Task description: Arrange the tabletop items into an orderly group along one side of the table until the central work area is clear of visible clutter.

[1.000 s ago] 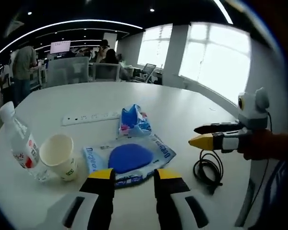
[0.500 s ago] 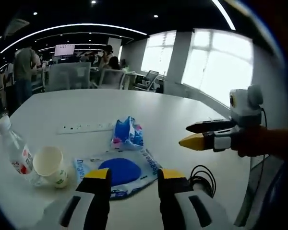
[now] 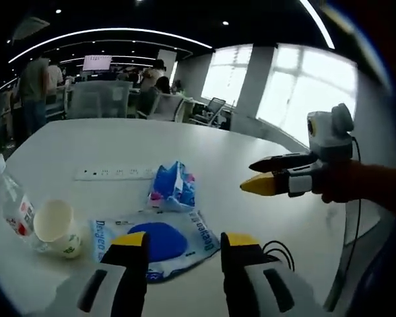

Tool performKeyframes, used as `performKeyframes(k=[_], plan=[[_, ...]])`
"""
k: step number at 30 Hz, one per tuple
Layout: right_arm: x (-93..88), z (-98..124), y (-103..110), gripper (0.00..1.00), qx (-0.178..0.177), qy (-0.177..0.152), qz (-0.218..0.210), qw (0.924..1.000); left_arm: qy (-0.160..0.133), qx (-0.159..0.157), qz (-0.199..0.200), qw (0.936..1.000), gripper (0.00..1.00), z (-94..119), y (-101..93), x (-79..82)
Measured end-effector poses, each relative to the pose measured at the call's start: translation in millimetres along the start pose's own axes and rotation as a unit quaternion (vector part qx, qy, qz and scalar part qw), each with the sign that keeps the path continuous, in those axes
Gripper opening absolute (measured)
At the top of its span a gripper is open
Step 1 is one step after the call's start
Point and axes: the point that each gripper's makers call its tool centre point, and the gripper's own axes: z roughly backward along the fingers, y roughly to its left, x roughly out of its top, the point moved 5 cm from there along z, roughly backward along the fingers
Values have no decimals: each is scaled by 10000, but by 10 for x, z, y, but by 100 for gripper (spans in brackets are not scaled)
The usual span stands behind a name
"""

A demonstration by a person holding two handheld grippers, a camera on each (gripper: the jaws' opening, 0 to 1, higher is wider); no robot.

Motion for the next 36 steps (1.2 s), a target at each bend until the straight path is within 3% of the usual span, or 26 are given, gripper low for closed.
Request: performKeyframes(k=[14,22,27,36], plan=[[124,-308,-50,51,432,306,541,9971,300,-137,280,9991,45,-275,5,-51],[205,-511,-81,47,382,196,670,9968,258,-139,526,9982,41,-453,99,9],[365,-627,-116,47,521,-3,387,9979,286,-154,637,9974,40,-549,117,58],[346,-863,-181,48,692,485,934,9920,290,-200,749,9966,39,-735,196,147]])
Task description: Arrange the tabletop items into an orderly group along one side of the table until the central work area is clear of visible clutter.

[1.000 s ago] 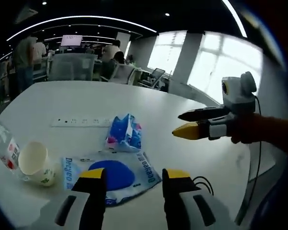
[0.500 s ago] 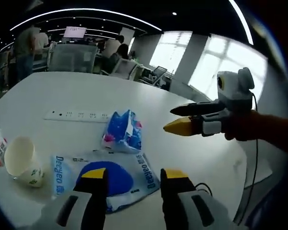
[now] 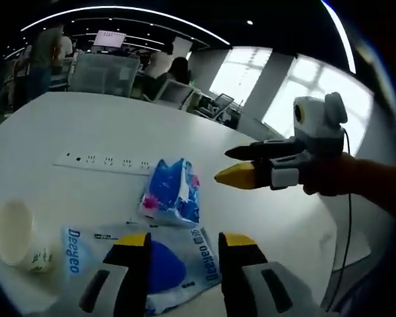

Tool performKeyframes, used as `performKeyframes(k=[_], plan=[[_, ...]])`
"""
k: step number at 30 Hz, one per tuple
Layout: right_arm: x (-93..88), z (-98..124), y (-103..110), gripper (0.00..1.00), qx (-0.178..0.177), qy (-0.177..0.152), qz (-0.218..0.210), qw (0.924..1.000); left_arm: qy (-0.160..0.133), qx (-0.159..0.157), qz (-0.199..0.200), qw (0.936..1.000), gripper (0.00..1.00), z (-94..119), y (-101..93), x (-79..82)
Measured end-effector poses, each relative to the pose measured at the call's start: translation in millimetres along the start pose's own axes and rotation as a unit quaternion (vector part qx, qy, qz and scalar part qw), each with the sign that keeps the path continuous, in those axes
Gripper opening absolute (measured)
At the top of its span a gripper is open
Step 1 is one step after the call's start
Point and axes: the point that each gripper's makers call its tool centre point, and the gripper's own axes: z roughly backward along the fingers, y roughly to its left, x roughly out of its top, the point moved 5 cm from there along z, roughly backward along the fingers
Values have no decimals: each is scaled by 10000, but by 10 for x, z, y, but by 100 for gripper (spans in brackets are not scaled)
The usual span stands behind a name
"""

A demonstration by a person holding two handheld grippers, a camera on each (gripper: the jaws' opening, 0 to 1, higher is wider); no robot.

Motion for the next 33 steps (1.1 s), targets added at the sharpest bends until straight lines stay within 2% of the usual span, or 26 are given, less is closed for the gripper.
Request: performKeyframes(k=[9,19,25,30,33], plan=[[-8,-116,-77,45,73,237,265,9993,56,-7,67,10000,35,-128,96,64],[-118,-280,-191,45,-59,402,323,9987,234,-89,156,9996,31,-295,108,13],[-133,-365,-332,39,-242,222,231,9992,315,-114,248,9991,30,-425,112,-13],[-92,-474,-467,38,-349,3,31,9994,337,-104,329,9988,28,-525,135,-4],[-118,-559,-540,38,-390,-15,-10,9992,364,-110,379,9986,28,-570,131,-10]])
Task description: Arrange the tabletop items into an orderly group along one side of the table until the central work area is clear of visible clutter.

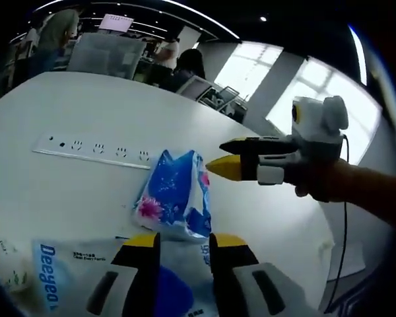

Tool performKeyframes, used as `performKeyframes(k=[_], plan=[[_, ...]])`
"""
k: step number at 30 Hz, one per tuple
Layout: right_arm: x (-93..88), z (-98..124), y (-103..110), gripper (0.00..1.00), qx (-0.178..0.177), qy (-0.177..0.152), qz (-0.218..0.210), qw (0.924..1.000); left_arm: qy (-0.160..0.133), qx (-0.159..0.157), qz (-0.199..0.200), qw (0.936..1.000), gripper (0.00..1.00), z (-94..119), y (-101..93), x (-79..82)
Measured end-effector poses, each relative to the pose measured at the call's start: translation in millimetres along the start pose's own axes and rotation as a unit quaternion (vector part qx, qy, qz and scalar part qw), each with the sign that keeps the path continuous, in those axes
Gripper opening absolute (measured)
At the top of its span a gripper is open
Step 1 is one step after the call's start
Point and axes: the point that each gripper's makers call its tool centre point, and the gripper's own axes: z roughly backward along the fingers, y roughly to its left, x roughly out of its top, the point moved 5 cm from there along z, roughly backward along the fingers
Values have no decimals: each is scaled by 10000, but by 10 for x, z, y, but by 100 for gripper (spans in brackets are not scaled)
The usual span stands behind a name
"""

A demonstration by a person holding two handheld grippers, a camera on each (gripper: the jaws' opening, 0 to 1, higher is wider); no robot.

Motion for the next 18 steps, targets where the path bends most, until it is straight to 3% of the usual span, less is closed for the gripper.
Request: performKeyframes(k=[12,18], plan=[[-140,-173,3,29,157,60,34,9999,112,122,102,9998,26,-144,67,-61],[-206,-245,96,21,422,136,32,9990,151,70,152,9997,25,-235,42,-95]])
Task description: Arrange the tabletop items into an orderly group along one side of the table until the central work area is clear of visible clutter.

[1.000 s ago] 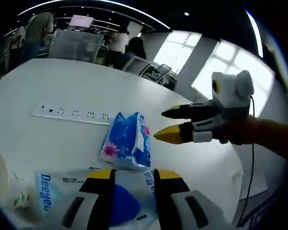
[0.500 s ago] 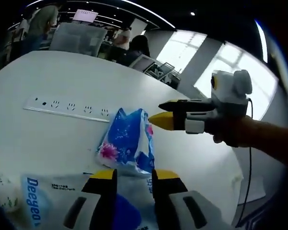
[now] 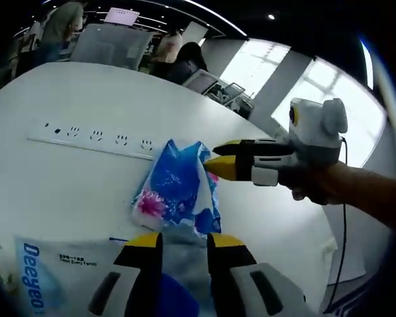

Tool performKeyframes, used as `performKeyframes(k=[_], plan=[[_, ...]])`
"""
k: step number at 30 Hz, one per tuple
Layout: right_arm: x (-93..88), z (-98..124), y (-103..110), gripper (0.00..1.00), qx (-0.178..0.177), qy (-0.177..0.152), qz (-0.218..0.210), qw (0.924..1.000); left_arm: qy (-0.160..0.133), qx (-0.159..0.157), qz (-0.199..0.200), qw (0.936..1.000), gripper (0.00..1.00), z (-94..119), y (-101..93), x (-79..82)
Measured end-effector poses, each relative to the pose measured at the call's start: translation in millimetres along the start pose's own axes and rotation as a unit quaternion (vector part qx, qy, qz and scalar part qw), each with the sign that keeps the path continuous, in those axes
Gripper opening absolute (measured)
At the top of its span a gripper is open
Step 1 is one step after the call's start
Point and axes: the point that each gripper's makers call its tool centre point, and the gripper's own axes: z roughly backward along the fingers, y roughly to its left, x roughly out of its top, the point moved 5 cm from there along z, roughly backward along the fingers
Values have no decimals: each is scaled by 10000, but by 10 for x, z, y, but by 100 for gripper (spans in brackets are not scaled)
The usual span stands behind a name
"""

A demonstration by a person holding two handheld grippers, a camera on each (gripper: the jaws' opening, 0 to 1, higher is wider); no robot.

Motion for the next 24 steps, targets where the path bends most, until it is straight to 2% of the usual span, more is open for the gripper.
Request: performKeyframes(k=[3,5,10,12,14,15,24], plan=[[-63,-29,19,23,-6,114,217,9997,-5,-12,13,10000,25,-29,-19,3],[-89,-57,-3,22,44,94,146,9998,-2,-15,55,10000,25,-49,-19,1],[-116,-84,3,12,28,144,181,9997,-15,-9,216,9998,22,-82,3,12],[-131,-90,10,8,38,167,178,9997,-20,7,221,9998,19,-89,9,17],[-171,-110,-6,4,-15,230,253,9994,-8,14,184,9998,9,-88,15,19],[-167,-100,-18,1,-46,225,231,9995,7,52,202,9998,8,-86,24,15],[-158,-50,-45,0,-65,135,135,9998,3,49,329,9994,4,-99,54,30]])
